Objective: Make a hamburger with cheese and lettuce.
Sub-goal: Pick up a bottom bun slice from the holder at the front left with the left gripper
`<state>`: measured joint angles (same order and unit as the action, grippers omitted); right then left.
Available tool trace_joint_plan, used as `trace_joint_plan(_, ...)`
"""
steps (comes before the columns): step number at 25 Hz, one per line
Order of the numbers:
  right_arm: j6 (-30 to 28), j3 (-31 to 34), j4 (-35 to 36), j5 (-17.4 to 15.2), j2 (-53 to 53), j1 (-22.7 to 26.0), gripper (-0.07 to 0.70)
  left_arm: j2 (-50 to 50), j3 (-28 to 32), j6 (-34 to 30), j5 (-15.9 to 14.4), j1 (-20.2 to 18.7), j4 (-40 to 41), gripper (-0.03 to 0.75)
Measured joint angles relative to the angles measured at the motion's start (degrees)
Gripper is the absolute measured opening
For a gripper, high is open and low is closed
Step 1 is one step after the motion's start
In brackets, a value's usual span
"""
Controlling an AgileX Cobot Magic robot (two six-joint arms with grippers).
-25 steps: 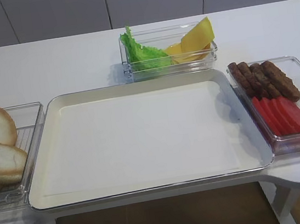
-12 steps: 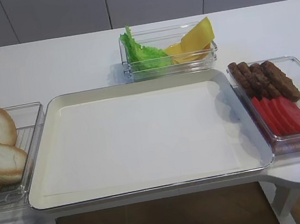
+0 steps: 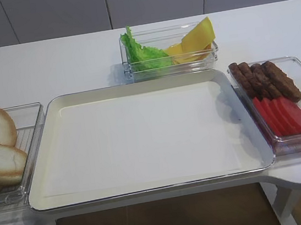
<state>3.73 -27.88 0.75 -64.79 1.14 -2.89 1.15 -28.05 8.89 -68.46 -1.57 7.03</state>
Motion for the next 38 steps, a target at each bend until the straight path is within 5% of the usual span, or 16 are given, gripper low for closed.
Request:
trace_joint_plan(9,-0.2,0.0,0.0,0.0,0.0,0.0,0.268,0.0,-0.2,-0.4,0.0,0.0,-0.5,0.524)
trace_joint_plan(17,-0.2,0.0,0.0,0.0,0.0,0.0,0.268,-5.6,-6.2,1.6,0.3,0.0,-2.0,0.524)
trace_joint_plan(26,-0.2,0.0,0.0,0.0,0.0,0.0,0.267,-21.3,-11.2,14.0,8.2,0.0,6.1,0.524)
trace_joint_plan(38,0.1,0.0,0.0,0.0,0.0,0.0,0.235,-48.9,-22.6,14.2,14.2,0.1,7.4,0.524)
